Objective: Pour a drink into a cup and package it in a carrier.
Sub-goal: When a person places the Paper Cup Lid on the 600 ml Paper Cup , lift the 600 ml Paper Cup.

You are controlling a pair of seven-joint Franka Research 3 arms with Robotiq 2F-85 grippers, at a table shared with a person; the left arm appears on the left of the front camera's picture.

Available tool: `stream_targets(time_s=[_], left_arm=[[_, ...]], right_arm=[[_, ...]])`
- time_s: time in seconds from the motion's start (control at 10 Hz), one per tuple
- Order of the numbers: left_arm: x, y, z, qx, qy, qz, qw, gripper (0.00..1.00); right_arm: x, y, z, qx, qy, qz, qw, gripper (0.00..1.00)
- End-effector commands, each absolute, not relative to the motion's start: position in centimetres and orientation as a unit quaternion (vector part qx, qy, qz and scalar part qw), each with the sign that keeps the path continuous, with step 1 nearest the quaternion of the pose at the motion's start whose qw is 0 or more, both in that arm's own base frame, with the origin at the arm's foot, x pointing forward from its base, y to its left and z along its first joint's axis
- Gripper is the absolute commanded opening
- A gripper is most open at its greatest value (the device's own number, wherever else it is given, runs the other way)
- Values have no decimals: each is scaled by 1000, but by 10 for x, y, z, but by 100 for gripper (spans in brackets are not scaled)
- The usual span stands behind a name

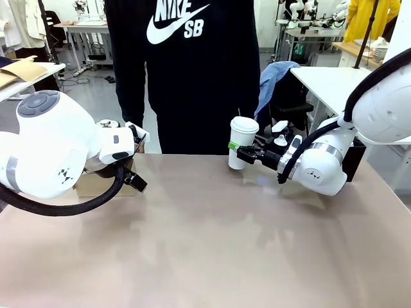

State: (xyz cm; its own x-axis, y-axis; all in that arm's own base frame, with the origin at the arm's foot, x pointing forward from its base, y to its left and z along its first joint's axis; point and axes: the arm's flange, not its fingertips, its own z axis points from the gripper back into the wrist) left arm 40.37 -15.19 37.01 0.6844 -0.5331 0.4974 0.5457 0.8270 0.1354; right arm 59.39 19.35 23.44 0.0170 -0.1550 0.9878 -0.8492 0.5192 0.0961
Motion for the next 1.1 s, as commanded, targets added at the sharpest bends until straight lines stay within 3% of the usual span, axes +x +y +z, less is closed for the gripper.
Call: stream_targets(time_s=[0.0,0.1,0.5,1.0], left_arm=[[404,-152,370,-13,-267,-294,918,100],[404,-152,370,-13,-267,-294,918,100],[404,-152,370,-13,-267,-294,918,100],[404,-152,370,-13,-267,-294,918,100]], right_arm=[[594,195,239,394,-640,296,590,80],[594,194,234,394,-637,292,594,80],[541,177,370,368,-628,327,603,80],[442,170,485,405,-559,376,618,80]])
